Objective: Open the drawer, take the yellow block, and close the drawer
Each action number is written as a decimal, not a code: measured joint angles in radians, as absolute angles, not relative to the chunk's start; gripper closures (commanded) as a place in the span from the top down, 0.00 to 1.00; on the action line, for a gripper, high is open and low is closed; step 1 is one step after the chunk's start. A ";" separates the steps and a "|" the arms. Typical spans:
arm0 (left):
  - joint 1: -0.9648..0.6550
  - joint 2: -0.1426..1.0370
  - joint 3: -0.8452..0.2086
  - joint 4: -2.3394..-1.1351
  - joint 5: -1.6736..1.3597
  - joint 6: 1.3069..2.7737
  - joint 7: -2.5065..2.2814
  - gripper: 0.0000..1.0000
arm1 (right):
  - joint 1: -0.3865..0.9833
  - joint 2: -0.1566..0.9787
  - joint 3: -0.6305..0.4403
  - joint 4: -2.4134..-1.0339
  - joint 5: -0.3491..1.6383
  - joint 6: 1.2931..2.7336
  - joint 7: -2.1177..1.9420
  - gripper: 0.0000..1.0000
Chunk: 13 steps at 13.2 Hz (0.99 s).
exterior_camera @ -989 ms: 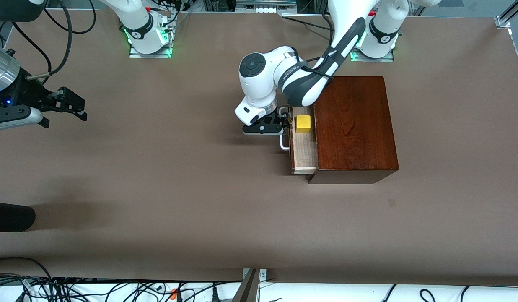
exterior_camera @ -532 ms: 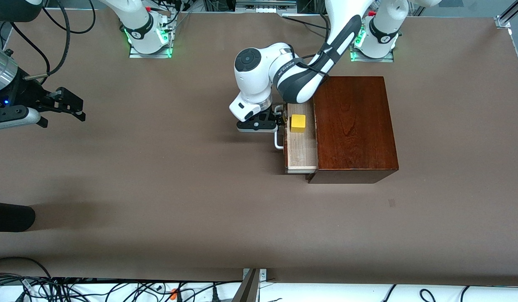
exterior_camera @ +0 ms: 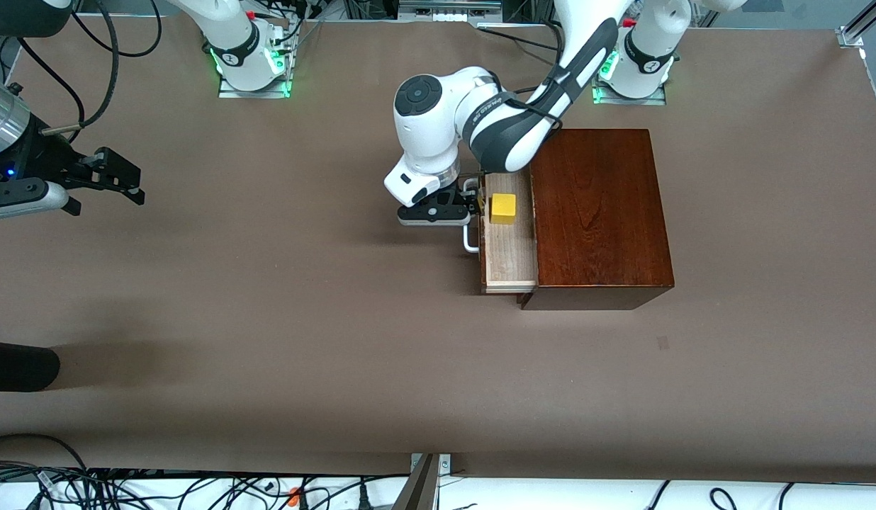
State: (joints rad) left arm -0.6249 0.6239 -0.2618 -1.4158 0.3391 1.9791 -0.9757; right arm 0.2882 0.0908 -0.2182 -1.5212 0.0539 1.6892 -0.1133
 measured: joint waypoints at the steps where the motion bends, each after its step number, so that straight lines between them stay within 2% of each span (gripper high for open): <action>1: -0.618 0.619 -0.261 -1.376 0.326 1.913 -0.960 1.00 | 0.289 0.091 -0.218 -1.521 0.054 1.689 -0.113 1.00; 4: -0.539 0.568 -0.256 -1.285 0.248 1.743 -0.781 1.00 | 0.292 0.091 -0.209 -1.521 0.054 1.689 -0.113 1.00; 7: -0.374 0.476 -0.252 -1.265 0.181 1.639 -0.543 1.00 | 0.296 0.091 -0.205 -1.521 0.054 1.689 -0.113 1.00; 13: -0.098 0.350 -0.251 -1.264 0.117 1.526 -0.176 1.00 | 0.312 0.106 -0.201 -1.525 0.054 1.670 -0.117 1.00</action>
State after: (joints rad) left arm -0.0982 0.3505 -0.2509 -1.2635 0.1174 1.5258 -0.1758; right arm 0.3117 0.1057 -0.2007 -1.5245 0.0542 1.6700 -0.1171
